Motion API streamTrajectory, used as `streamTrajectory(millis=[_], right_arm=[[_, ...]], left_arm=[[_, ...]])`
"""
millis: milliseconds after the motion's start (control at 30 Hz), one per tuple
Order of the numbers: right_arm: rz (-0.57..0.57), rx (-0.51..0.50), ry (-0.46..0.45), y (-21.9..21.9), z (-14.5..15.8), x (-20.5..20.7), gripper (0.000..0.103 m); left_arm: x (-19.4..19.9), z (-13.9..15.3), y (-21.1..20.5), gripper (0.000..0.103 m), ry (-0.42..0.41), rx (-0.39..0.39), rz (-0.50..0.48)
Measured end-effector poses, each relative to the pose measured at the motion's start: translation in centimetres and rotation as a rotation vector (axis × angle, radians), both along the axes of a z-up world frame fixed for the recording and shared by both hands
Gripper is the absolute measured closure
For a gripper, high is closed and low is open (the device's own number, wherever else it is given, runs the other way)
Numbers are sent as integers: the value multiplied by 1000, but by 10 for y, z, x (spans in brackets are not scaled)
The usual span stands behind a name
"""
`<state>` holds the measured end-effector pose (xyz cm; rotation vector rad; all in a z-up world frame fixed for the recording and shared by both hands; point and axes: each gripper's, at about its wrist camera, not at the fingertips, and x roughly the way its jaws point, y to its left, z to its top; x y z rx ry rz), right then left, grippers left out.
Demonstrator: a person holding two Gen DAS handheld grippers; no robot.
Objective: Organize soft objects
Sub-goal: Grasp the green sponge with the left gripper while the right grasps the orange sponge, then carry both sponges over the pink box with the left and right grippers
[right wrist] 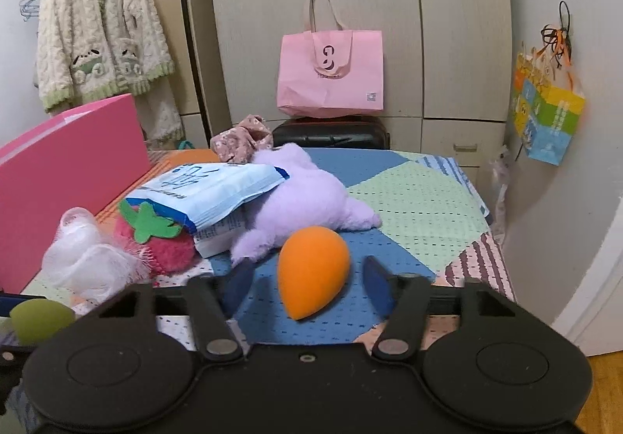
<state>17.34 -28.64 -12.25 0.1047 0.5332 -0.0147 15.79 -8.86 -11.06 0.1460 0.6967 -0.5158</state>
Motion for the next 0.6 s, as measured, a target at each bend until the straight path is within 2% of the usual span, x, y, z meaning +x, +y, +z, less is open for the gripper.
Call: streamTrajectory(millis=[33, 100, 300, 600], right_arm=[[-7, -6, 1, 0, -1, 0, 58], [-14, -13, -9, 1, -1, -2, 60], [-35, -24, -56, 13, 5, -20, 61], [53, 101, -28, 34, 6, -52, 61]], left_arm=[[-2, -1, -1, 54, -18, 13, 11], [-5, -1, -1, 66, -46, 33, 23], [-5, 1, 6, 67, -41, 6, 40], [-14, 10, 16, 67, -21, -32, 30]])
